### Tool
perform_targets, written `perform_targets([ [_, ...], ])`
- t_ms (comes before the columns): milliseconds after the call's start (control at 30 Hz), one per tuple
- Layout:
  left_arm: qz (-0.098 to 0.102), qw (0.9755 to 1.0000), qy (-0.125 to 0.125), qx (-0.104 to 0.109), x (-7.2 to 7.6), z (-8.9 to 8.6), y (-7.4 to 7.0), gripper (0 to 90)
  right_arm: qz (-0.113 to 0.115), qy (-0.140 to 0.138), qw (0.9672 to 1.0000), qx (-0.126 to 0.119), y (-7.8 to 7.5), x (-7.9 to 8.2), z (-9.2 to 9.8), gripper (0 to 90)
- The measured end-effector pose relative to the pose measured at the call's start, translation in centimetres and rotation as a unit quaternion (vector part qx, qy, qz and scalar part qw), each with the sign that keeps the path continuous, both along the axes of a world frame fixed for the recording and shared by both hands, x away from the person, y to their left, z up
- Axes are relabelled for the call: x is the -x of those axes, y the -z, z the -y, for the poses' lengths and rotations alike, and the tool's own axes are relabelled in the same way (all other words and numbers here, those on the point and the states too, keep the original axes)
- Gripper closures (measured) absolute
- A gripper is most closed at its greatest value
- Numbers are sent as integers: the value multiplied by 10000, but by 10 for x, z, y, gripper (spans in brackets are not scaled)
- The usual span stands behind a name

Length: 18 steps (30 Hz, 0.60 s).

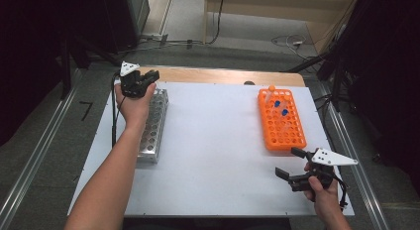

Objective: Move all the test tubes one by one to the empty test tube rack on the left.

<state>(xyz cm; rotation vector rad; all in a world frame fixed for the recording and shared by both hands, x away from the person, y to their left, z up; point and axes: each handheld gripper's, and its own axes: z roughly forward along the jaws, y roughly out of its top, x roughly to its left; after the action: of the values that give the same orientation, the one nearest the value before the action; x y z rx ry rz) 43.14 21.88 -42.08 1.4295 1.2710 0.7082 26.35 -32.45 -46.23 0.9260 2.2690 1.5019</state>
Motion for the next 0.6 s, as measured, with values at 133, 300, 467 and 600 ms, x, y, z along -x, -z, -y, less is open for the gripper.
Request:
perform_targets([
  [133, -112, 9999, 32, -66, -3, 3, 3, 764, -24, -13, 10000, -31, 0, 0, 0, 0],
  [300, -298, 9990, 79, -309, -5, 8, 7, 763, -26, 5, 10000, -71, 0, -1, 2, 0],
  [467, -653, 9965, 59, -519, -7, 13, 9, 759, -12, -2, 10000, -95, 0, -1, 3, 0],
  [600, -813, 9952, 73, -543, -8, 14, 10, 756, -32, 15, 9999, -113, 0, -1, 3, 0],
])
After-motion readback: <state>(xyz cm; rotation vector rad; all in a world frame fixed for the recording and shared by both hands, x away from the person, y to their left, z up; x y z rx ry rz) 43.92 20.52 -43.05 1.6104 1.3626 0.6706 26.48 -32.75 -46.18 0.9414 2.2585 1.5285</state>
